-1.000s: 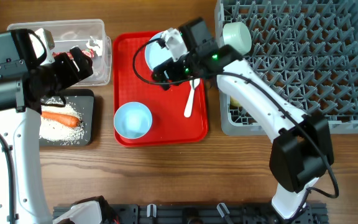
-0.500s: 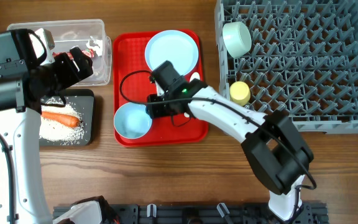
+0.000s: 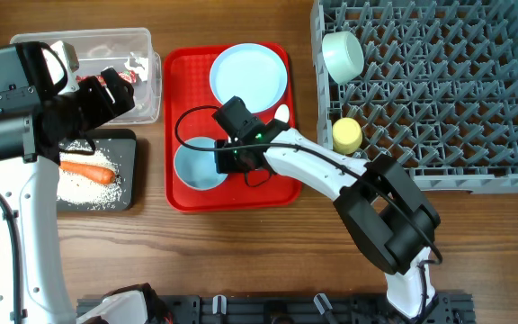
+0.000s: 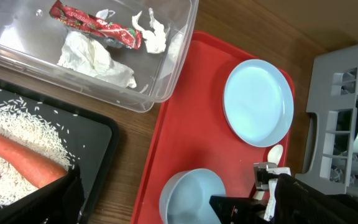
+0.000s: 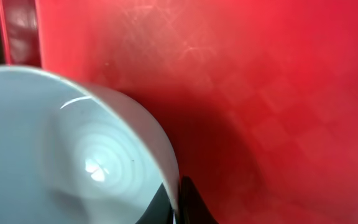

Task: Sort waste into correct bins and load items into the dishwasher rack
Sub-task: 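Reach the right gripper to the light-blue bowl and grasp its rim, then carry the light-blue bowl into the rack beside the green bowl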

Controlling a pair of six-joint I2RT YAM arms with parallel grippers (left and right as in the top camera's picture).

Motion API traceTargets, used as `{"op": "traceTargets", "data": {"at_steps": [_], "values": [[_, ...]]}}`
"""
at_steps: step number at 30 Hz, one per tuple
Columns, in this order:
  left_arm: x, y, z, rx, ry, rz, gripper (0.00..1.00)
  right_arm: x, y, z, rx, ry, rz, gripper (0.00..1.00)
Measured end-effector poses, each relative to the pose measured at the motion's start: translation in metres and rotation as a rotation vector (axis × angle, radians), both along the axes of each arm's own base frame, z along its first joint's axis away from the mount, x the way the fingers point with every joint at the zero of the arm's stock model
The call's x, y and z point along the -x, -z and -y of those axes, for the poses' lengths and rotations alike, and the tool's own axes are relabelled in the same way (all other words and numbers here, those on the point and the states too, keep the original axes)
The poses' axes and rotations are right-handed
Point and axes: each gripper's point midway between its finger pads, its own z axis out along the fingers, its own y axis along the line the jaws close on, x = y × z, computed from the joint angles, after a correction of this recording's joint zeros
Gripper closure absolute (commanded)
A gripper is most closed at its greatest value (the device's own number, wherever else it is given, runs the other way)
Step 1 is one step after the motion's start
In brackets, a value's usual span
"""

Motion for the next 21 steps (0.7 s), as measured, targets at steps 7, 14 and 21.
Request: {"op": "traceTargets", "data": {"at_steps": [7,14,21], "values": [[0.000,0.000,0.000,0.000,0.000,0.000,0.00,-0.062,-0.098,0.081,0.166,0.134,0.309,0.96],[0.000,0.000,0.000,0.000,0.000,0.000,0.00,-0.096,-0.302,0.230,0.470,0.537,0.903,0.96],[0.000,0.000,0.000,0.000,0.000,0.000,0.00,-0.135,-0.312,0.369,1.018,0.754,0.939,0.96]]}}
